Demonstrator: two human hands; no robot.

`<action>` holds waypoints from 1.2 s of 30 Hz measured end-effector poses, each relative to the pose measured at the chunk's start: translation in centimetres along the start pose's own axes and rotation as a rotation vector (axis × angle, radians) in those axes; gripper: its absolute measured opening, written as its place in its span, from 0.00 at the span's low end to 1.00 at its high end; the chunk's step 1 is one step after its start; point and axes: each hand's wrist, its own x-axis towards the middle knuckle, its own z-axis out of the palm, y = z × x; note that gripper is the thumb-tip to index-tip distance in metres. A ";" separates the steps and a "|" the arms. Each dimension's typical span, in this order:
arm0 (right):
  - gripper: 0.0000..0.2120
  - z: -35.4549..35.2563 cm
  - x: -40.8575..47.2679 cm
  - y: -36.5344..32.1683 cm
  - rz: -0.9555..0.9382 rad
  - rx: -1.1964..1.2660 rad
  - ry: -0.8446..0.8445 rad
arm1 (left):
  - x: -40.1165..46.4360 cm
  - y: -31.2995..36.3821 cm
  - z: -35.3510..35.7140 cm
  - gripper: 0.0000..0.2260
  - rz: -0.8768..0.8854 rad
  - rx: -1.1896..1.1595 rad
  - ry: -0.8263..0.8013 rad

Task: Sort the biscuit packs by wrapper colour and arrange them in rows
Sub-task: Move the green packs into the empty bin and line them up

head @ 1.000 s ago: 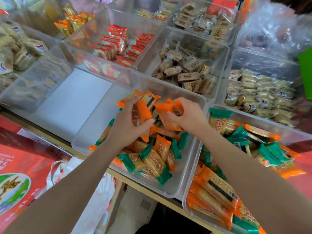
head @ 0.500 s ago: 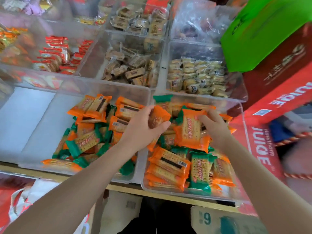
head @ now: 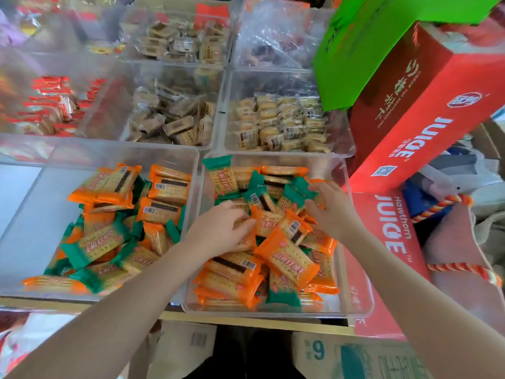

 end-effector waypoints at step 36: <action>0.02 -0.6 3.3 -9.8 0.042 0.943 -0.006 | -1.2 -4.2 -3.3 0.07 -0.122 -0.967 0.472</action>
